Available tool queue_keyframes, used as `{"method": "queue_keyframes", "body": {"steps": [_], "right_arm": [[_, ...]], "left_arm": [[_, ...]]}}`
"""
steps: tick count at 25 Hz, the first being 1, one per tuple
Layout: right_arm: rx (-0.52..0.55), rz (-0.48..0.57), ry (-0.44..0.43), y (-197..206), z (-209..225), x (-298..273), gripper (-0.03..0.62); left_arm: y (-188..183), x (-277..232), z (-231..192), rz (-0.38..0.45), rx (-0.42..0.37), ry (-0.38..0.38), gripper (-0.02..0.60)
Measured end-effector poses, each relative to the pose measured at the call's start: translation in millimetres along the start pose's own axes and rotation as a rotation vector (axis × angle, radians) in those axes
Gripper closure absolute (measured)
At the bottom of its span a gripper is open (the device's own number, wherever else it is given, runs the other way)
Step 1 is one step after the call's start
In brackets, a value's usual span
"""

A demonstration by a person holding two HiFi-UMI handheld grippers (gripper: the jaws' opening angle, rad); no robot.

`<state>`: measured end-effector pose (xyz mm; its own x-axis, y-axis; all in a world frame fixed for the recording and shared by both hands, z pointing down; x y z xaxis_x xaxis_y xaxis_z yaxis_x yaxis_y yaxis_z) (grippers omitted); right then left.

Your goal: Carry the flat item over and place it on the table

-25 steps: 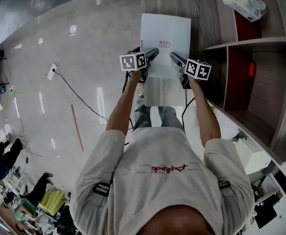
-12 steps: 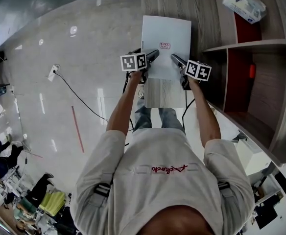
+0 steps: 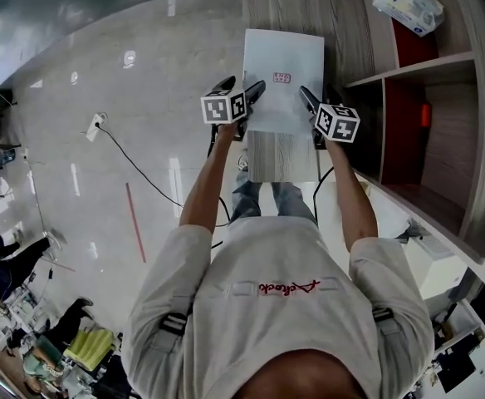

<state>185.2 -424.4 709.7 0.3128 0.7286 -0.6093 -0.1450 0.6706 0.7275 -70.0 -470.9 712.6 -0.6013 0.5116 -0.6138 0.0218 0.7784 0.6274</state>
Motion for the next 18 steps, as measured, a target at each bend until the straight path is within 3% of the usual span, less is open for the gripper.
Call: {"method": "queue_keyframes", "body": {"steps": [4,7,9,13,15,18], "right_arm": [[0.036,0.032,0.009,-6.1,-5.1,12.0,0.258],[0.085,0.068,0.017,-14.8,-14.0,20.8,0.329],[0.121,0.099,0.024,-20.8,-21.6,28.4,0.421],[0.151,0.159,0.027,-32.9,-31.6,40.9,0.539],[0.162,0.182,0.021,-38.6,-37.2,46.1,0.591],[0.185,0.211,-0.002,-46.1,-47.5,53.2,0.591]], "left_arm": [[-7.8,15.4,11.2,0.053,-0.068,-0.011,0.220],[-15.2,27.0,21.7,0.106,-0.133,-0.011,0.299],[-17.3,36.3,31.5,0.132,-0.192,-0.008,0.370],[-20.0,51.4,47.3,0.191,-0.255,0.007,0.581],[-23.0,57.3,50.9,0.210,-0.265,0.016,0.581],[-30.3,68.7,53.8,0.247,-0.268,0.013,0.581]]}}
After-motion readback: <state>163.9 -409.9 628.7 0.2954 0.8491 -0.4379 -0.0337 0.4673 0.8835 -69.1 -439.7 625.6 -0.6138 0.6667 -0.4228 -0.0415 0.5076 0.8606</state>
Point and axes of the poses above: the fingertips, and each gripper's own axes: x backward along the fingers, z to its right, y out of its underside, the point moved 8 cm from there along x, backward along the fingers
